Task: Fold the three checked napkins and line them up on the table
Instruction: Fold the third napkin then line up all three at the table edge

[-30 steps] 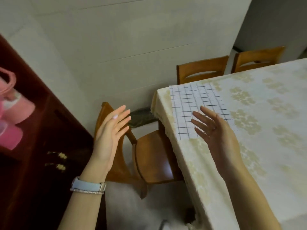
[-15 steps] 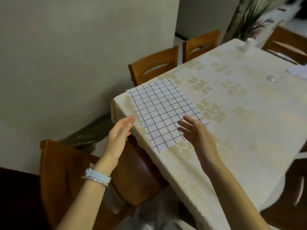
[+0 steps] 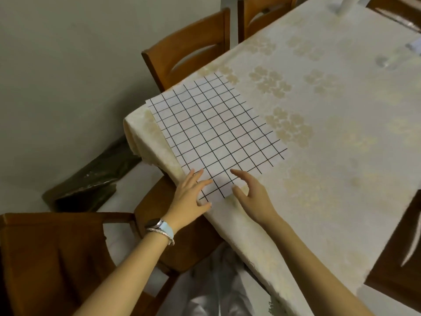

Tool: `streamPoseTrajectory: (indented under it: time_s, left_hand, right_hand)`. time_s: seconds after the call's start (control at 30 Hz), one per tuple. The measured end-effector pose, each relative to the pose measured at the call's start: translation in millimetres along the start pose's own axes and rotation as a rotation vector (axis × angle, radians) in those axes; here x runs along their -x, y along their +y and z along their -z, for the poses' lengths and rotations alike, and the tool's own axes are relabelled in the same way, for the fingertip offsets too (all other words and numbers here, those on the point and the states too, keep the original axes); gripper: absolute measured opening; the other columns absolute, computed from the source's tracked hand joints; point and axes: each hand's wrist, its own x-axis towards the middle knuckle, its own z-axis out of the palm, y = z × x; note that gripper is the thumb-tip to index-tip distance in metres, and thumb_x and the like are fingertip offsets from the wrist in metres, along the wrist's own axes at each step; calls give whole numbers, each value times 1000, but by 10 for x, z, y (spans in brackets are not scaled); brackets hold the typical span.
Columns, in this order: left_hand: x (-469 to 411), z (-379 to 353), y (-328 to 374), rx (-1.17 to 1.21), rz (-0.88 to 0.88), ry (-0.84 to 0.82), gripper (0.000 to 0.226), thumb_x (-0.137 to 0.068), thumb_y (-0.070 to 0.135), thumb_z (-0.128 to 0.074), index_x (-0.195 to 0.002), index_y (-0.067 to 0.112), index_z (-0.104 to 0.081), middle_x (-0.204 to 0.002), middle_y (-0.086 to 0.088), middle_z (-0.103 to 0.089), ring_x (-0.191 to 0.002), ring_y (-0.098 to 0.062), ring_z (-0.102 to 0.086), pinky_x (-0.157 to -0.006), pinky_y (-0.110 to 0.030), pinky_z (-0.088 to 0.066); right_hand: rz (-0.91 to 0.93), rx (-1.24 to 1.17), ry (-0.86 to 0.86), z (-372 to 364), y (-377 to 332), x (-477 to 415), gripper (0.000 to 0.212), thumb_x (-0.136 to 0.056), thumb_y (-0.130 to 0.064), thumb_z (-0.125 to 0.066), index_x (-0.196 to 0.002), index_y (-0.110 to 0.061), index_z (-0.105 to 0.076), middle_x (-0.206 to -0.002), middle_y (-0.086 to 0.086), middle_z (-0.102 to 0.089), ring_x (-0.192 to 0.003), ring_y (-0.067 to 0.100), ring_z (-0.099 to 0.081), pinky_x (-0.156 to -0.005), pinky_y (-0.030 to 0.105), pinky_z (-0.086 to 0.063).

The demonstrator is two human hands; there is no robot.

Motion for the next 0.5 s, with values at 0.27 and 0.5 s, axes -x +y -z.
streamPoseTrajectory:
  time_s: [0.27,0.5]
  left_hand:
    - [-116,-368,-258,-476,-118,-166,89,-89,60,-51,-155,33,2,-161,4,21,-147,-14,23,-118,-53,13]
    - [-52,-477,-316,-610,-183,45,67,-91,53,-43,-151,26,-29,-160,-4,-25,-148,-20,-20,-116,-60,-21]
  right_hand:
    - [-47,-8,-100,-92,360,-135,47,-94,-10,-53,-141,-15,-47,-143,2,-52,-132,15,-46,-110,25,-33]
    - [-8,7,-89,-91,464,-78,46,-96,-17,-55,-141,-18,-48,-141,1,-54,-129,16,-50,-111,37,-40]
